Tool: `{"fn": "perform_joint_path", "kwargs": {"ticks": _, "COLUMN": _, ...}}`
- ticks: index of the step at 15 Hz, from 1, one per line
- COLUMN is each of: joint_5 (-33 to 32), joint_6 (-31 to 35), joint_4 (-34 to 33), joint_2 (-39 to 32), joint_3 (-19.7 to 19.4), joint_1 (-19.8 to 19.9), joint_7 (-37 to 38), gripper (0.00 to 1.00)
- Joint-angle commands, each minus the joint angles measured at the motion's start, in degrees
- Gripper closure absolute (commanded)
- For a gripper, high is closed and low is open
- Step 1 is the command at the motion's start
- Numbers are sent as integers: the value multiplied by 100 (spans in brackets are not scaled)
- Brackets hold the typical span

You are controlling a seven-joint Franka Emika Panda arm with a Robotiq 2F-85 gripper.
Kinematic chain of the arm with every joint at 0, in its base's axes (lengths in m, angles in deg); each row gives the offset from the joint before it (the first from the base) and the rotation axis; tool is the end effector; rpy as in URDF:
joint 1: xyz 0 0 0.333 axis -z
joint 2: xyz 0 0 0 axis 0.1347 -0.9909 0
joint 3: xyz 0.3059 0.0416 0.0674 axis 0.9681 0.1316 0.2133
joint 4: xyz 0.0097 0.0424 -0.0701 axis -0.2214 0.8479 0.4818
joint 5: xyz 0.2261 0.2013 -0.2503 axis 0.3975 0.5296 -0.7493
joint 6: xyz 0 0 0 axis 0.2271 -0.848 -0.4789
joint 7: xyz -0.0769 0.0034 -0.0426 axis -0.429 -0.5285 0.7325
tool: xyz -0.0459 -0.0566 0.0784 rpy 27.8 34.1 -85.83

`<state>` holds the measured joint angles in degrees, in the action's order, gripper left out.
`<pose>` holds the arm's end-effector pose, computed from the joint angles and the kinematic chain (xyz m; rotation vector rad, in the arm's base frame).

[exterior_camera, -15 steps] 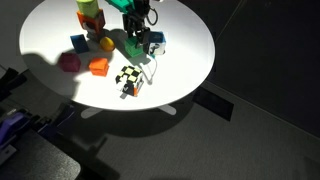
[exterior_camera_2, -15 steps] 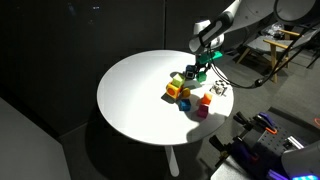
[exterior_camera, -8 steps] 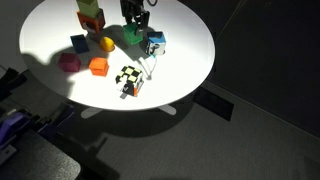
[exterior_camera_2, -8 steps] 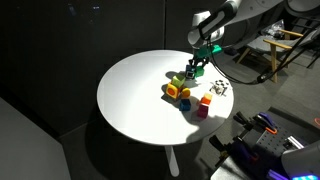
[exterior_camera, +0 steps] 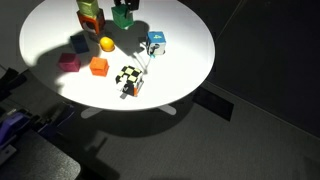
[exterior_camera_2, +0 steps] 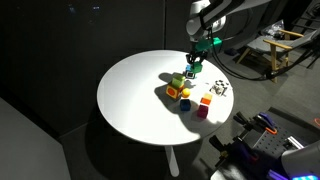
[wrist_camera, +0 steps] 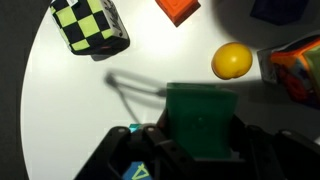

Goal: Put the green block on top of the stacked blocks.

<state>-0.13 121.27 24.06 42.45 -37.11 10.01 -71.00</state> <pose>0.6523 -0.1052 0.2307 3.0182 -0.4442 -0.2300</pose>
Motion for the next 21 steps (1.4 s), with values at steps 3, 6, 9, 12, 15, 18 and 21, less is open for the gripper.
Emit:
{"fn": "perform_joint_path", "kwargs": {"ticks": 3, "joint_5": -38, "joint_6": -498, "joint_4": 144, "joint_2": 448, "joint_3": 238, "joint_1": 35, "joint_7": -328, "gripper": 73}}
{"fn": "perform_joint_path", "kwargs": {"ticks": 6, "joint_5": -30, "joint_6": -702, "joint_4": 54, "joint_2": 483, "joint_3": 315, "joint_1": 14, "joint_7": -340, "gripper": 73}}
{"fn": "perform_joint_path", "kwargs": {"ticks": 9, "joint_5": -88, "joint_6": -777, "joint_4": -8, "joint_2": 485, "joint_3": 349, "joint_1": -52, "joint_7": -236, "gripper": 73}}
{"fn": "perform_joint_path", "kwargs": {"ticks": 12, "joint_5": -85, "joint_6": -818, "joint_4": -62, "joint_2": 466, "joint_3": 359, "joint_1": -95, "joint_7": -199, "gripper": 73}}
{"fn": "perform_joint_path", "kwargs": {"ticks": 15, "joint_5": -21, "joint_6": -649, "joint_4": -3, "joint_2": 398, "joint_3": 371, "joint_1": -88, "joint_7": -207, "gripper": 48}}
{"fn": "perform_joint_path", "kwargs": {"ticks": 18, "joint_5": -21, "joint_6": -650, "joint_4": -8, "joint_2": 398, "joint_3": 372, "joint_1": -92, "joint_7": -207, "gripper": 48}}
{"fn": "perform_joint_path", "kwargs": {"ticks": 21, "joint_5": -21, "joint_6": -650, "joint_4": -8, "joint_2": 398, "joint_3": 372, "joint_1": -92, "joint_7": -207, "gripper": 48}}
